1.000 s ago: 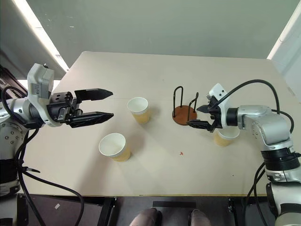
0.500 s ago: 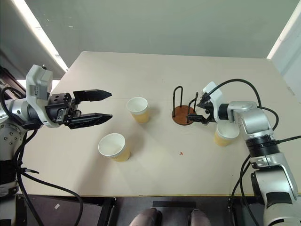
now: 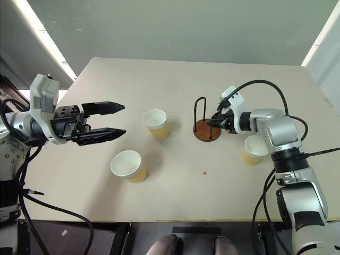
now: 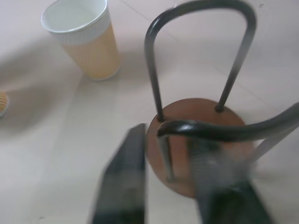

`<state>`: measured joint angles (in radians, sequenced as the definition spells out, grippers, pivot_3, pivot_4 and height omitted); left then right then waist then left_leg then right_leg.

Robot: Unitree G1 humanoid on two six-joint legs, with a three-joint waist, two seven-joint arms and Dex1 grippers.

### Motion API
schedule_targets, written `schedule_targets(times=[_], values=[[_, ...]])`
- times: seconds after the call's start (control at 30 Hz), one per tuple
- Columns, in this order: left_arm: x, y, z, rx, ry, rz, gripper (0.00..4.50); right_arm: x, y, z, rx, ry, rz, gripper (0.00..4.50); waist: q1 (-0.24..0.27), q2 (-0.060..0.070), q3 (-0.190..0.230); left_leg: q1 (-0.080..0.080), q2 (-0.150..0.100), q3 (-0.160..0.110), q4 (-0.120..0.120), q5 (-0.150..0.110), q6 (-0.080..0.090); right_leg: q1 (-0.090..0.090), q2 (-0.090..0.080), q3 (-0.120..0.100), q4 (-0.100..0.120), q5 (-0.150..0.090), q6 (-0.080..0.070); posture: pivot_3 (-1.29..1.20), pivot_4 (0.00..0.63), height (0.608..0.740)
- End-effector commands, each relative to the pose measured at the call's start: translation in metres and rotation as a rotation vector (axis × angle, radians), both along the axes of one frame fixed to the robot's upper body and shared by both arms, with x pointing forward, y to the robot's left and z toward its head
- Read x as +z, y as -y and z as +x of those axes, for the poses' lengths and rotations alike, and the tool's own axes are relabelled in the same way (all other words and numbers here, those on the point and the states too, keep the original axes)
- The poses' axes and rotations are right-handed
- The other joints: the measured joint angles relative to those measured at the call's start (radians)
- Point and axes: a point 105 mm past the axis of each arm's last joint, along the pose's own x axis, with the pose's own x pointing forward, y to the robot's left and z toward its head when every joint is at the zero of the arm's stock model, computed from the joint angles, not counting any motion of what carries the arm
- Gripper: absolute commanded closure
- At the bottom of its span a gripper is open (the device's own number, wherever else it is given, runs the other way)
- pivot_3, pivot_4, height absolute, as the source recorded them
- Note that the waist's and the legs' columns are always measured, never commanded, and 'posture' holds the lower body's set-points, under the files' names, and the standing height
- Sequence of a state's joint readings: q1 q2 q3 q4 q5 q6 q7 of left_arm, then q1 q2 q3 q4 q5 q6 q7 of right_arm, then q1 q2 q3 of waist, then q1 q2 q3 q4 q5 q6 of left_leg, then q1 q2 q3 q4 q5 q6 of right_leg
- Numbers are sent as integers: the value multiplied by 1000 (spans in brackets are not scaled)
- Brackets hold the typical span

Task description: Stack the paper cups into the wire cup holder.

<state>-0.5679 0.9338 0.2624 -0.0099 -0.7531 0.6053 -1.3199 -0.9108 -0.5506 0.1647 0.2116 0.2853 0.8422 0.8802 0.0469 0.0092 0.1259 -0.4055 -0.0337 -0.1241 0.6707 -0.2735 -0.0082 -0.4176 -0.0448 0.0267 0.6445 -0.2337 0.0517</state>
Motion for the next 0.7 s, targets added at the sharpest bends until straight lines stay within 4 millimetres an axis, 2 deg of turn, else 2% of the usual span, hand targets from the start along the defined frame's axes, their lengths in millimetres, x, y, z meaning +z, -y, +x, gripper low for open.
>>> schedule_targets(times=[0.03,0.17,0.23,0.37,0.53,0.6,0.7], values=[[7,-1,-3,5,39,12,0,17,-1,-3,8,70,32,4442,-1,0,0,0,0,0,0,0,0,0,0,0,0,0,0,0,150,740],[8,3,-6,-18,32,22,0,28,1,-11,53,110,40,4442,-1,0,0,0,0,0,0,0,0,0,0,0,0,0,0,0,150,740],[8,4,-7,-29,25,26,0,37,3,-23,114,143,31,4442,0,0,0,0,0,0,0,0,0,0,0,0,0,0,0,0,150,740],[7,8,-10,-55,6,32,0,40,6,-51,225,151,-7,4442,1,0,0,-1,0,0,0,0,0,0,0,0,-1,0,0,0,150,740],[3,20,-20,-128,-28,38,0,21,6,-109,443,82,-134,4442,-1,-1,0,-1,0,0,0,0,0,0,0,0,-1,0,0,0,150,740],[0,23,-23,-153,-39,48,0,15,5,-121,485,58,-155,4442,-1,-1,0,-1,0,1,0,0,0,0,0,0,-1,0,0,0,150,740],[-2,27,-26,-181,-48,62,0,10,2,-127,504,50,-159,4442,-7,-1,0,1,0,1,1,0,0,1,0,1,-1,0,0,0,150,740]])
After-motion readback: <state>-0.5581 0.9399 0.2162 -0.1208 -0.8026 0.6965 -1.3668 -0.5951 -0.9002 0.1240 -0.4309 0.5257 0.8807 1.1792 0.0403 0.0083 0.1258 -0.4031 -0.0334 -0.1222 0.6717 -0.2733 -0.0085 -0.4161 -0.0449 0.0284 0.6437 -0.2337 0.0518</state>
